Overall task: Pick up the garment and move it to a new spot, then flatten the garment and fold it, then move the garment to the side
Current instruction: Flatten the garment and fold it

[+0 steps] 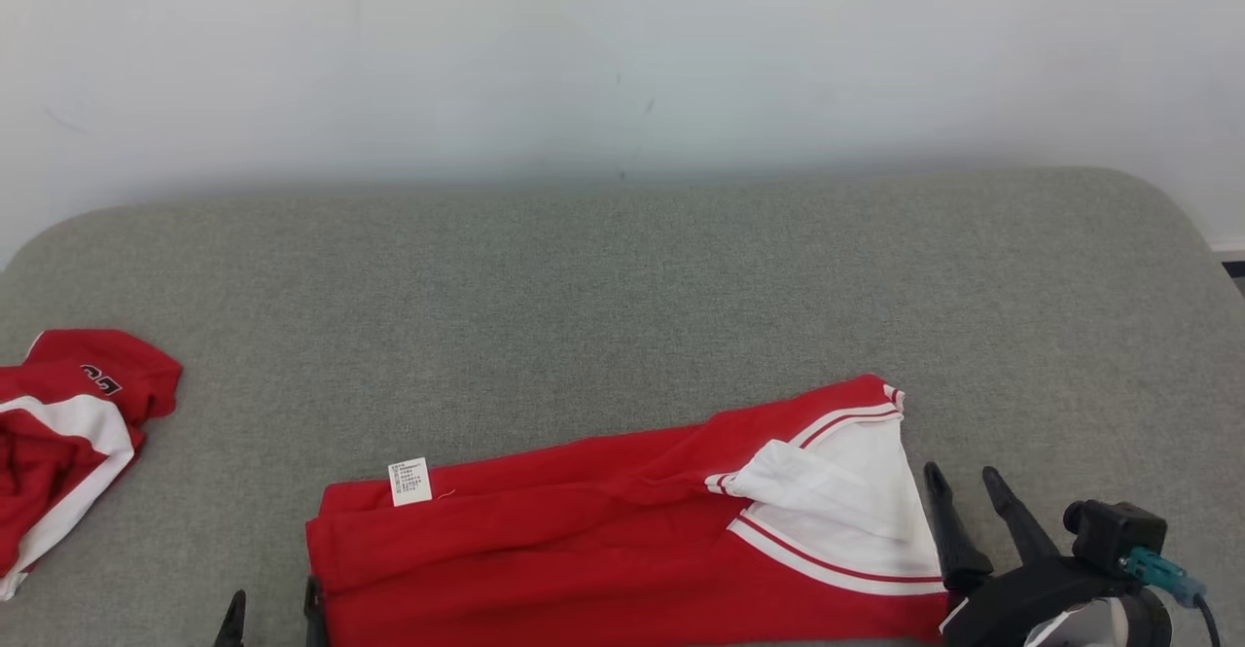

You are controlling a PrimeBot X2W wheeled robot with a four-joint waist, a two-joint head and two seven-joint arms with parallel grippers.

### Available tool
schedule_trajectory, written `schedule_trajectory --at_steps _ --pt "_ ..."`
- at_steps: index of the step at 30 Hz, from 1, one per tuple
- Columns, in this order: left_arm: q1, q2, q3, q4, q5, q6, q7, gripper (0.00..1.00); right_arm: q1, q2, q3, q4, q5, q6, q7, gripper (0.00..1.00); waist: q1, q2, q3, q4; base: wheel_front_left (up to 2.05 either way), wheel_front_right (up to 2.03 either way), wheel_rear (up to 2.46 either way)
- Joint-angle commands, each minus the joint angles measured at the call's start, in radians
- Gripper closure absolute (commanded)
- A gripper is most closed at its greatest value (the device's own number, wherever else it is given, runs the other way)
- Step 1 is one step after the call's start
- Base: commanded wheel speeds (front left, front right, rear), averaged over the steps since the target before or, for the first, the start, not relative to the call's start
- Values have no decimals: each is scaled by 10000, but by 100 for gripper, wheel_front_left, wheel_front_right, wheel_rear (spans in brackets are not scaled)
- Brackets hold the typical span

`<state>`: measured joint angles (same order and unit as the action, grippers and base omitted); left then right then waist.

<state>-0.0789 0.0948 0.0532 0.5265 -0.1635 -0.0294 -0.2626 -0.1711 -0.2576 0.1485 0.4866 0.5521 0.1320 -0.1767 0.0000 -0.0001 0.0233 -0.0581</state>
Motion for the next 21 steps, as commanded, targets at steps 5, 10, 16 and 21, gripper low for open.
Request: schedule_trajectory --at_steps 5,10,16,21 --pt "739 -251 340 -691 308 115 -31 0 266 316 7 63 -301 -29 -176 0 0 1 -276 183 0 0 0" --pt "1179 -394 454 -1095 336 125 -31 0 284 445 375 41 -397 -29 -163 0 0 1 -450 362 0 0 0" --pt "1464 -445 552 -1141 178 119 -31 0 -49 107 1379 -292 -370 -29 166 0 0 1 -516 588 0 0 0" --pt "1586 -445 428 -1135 -22 194 -31 0 -693 -615 2571 -640 -166 -29 816 0 0 1 -442 731 0 0 0"
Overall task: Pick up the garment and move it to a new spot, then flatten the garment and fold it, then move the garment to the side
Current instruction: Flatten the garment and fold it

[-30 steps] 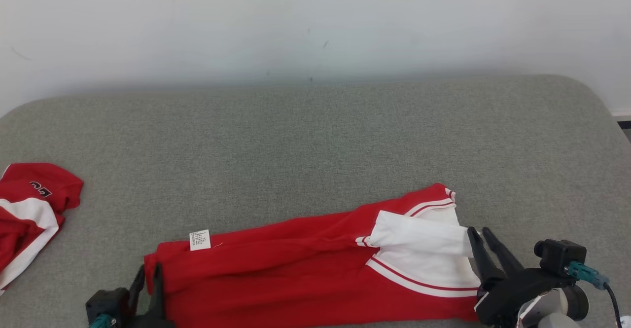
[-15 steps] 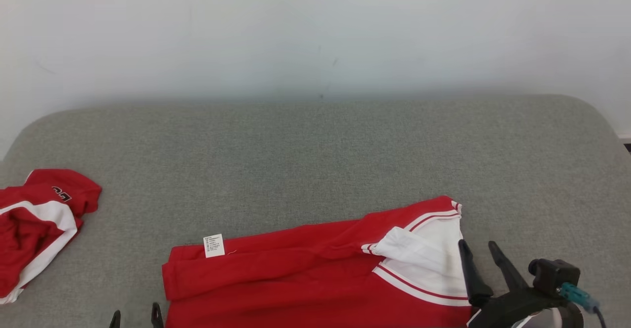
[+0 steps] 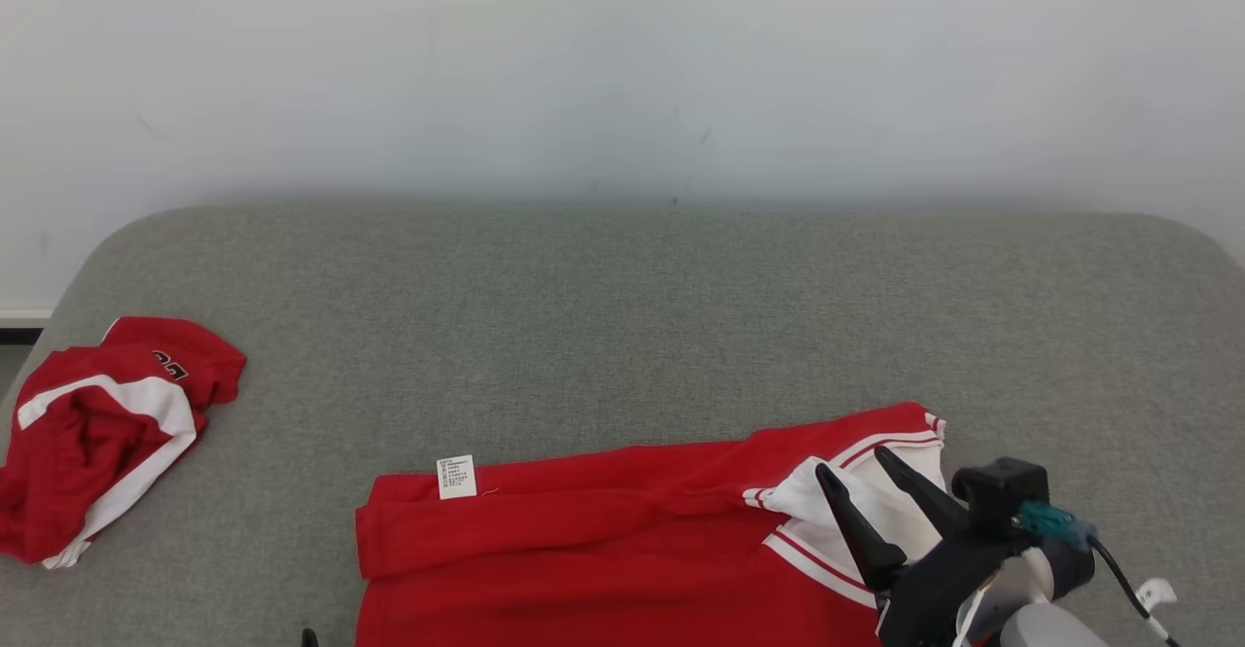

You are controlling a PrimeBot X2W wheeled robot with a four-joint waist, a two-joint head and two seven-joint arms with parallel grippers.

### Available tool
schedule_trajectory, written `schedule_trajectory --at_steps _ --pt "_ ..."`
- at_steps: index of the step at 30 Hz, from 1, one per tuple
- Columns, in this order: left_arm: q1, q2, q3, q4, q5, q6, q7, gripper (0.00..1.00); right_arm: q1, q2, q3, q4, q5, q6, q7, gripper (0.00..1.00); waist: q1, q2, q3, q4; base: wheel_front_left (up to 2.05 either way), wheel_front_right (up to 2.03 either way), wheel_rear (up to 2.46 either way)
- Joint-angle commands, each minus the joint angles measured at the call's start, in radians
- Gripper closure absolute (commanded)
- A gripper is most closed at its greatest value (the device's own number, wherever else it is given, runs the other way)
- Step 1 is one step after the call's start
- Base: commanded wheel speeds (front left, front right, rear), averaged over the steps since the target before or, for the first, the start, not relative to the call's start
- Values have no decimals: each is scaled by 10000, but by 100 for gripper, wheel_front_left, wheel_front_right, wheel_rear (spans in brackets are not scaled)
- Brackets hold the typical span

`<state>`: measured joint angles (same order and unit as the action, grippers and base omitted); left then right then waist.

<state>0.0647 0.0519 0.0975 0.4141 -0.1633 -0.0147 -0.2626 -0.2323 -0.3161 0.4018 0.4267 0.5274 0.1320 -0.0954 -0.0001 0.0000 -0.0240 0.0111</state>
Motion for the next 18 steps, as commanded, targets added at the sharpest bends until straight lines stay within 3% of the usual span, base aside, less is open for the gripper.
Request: schedule_trajectory --at_steps 1,7,15,17,18 --pt "157 -16 -68 -10 -85 54 -31 0 -230 -211 299 -88 123 -29 155 0 1 0 50 75 0 0 0" --pt "59 -18 -329 -10 -371 211 -31 0 -786 -932 1401 -117 510 -29 783 0 1 0 145 302 0 0 0" --pt "98 -18 -403 -70 -525 315 -31 0 -684 -1193 1967 -38 847 -29 1173 0 1 0 290 359 0 0 0" --pt "31 -19 -422 -71 -546 321 -31 0 -772 -1174 2034 16 830 -29 1201 9 1 0 382 365 0 0 0" --pt "-24 -18 -432 -65 -561 322 -31 0 -846 -1161 2085 46 761 -29 1225 19 1 0 421 371 0 0 0"
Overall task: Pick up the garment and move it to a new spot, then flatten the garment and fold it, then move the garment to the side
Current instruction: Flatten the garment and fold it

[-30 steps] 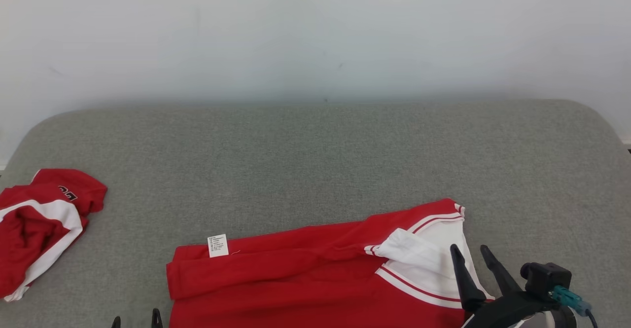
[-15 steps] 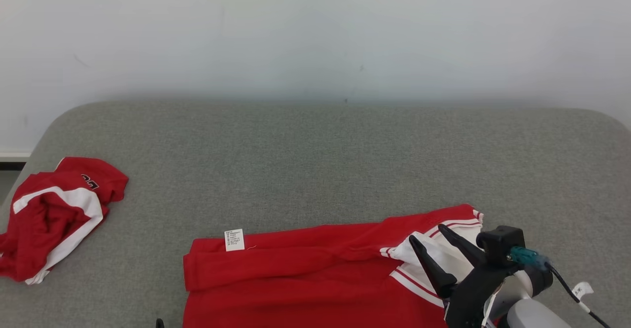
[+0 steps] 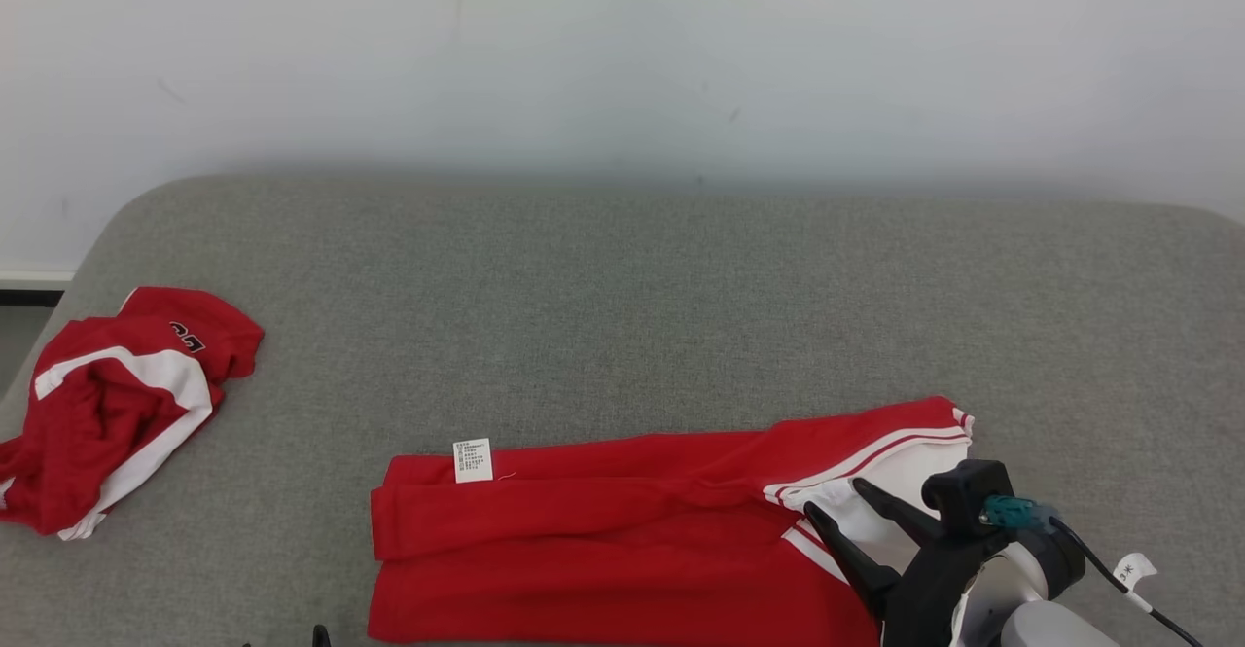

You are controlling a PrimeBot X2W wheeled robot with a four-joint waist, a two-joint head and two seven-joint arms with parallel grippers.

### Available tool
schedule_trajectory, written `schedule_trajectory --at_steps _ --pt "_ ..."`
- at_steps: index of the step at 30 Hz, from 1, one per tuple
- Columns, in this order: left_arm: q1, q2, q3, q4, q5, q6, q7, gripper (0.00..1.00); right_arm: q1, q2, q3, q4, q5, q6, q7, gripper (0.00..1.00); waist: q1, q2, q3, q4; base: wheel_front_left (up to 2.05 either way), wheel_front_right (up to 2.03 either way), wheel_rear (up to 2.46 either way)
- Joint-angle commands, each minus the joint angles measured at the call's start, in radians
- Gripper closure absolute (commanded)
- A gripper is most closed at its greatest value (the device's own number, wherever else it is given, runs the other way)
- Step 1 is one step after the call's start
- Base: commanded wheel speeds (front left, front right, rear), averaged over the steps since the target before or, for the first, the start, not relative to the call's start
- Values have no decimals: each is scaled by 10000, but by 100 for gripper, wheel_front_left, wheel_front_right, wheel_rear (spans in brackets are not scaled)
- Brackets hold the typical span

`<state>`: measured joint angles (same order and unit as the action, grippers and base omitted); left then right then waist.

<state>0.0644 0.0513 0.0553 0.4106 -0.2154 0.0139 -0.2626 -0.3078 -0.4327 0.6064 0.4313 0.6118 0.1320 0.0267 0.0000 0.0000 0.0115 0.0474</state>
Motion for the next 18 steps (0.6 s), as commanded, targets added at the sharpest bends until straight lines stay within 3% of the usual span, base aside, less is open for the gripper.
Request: schedule_trajectory --at_steps 1,4,5,15,16,17,18 --pt "-21 -12 -10 -30 -40 36 -31 0 -90 4 39 0 -83 -29 3 19 0 0 66 9 0 0 0" --pt "-174 -12 -78 -3 -76 32 -31 0 -251 64 182 100 -215 -29 51 69 0 0 200 35 0 0 0" --pt "-220 -12 -95 8 -100 49 -31 0 -271 87 214 124 -215 -29 17 100 0 0 228 40 0 0 0" --pt "13 -13 1 65 -96 100 -31 0 580 172 275 -196 153 -29 -492 100 0 0 -47 -198 0 0 0" --pt "28 -11 29 51 -102 83 -31 0 734 194 250 -223 169 -29 -557 88 0 0 -99 -260 0 0 0" --pt "42 -13 29 41 -100 73 -31 0 905 218 198 -253 203 -29 -623 66 0 0 -135 -310 0 0 0" --pt "78 -14 42 41 -114 84 -31 0 1083 251 170 -286 219 -29 -690 56 0 0 -173 -367 0 0 0"
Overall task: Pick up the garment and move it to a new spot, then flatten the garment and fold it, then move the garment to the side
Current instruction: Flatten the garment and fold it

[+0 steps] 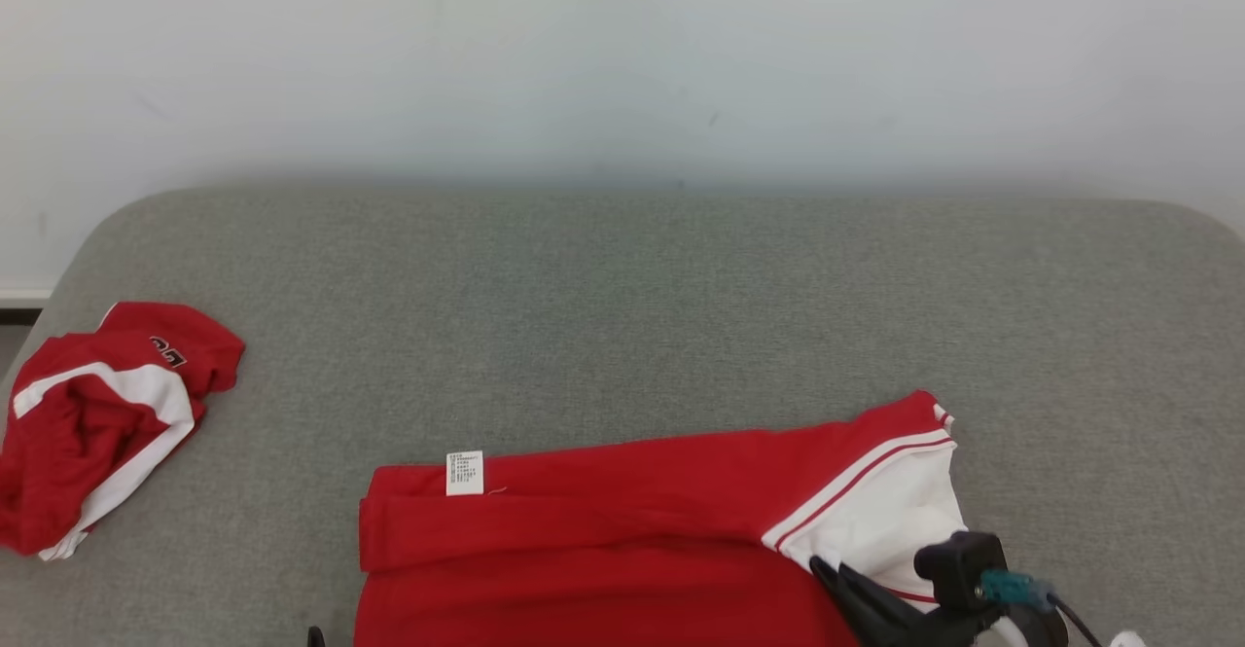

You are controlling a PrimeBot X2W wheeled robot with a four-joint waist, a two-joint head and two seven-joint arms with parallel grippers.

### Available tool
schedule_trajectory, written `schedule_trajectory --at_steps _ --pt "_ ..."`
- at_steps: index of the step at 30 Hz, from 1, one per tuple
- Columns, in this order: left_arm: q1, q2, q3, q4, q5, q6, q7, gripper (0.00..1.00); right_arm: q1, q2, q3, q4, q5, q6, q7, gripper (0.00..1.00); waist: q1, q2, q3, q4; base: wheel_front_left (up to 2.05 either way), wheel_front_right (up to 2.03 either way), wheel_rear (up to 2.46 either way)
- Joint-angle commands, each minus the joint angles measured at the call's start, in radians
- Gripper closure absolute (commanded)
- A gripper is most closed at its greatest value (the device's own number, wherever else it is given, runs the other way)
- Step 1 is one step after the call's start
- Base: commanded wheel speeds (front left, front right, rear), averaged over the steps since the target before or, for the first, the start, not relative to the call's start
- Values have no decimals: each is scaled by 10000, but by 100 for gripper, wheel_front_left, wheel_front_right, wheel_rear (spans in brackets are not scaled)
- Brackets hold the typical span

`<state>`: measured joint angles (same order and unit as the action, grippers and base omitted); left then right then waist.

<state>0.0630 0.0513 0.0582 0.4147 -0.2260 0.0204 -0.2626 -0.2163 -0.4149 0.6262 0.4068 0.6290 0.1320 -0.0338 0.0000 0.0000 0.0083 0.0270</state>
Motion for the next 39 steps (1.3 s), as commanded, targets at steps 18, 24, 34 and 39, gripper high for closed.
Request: schedule_trajectory --at_steps 18,24,34,39 --pt "279 -12 138 -21 121 15 -31 0 1652 811 -2031 -156 -864 -29 -1795 0 0 0 -464 -665 0 0 0" --pt "326 -10 187 -417 365 132 -31 0 1408 1162 -3634 -179 -1961 -29 -2090 0 0 0 -429 -613 0 0 0" --pt "135 -9 -95 -794 572 147 -31 0 576 1787 -5006 1156 -3127 -29 -2222 0 0 0 -94 -322 0 0 0" --pt "-43 -11 -210 -918 673 98 -31 0 -25 1879 -5390 2296 -3551 -29 -2255 0 0 0 162 -109 0 0 0"
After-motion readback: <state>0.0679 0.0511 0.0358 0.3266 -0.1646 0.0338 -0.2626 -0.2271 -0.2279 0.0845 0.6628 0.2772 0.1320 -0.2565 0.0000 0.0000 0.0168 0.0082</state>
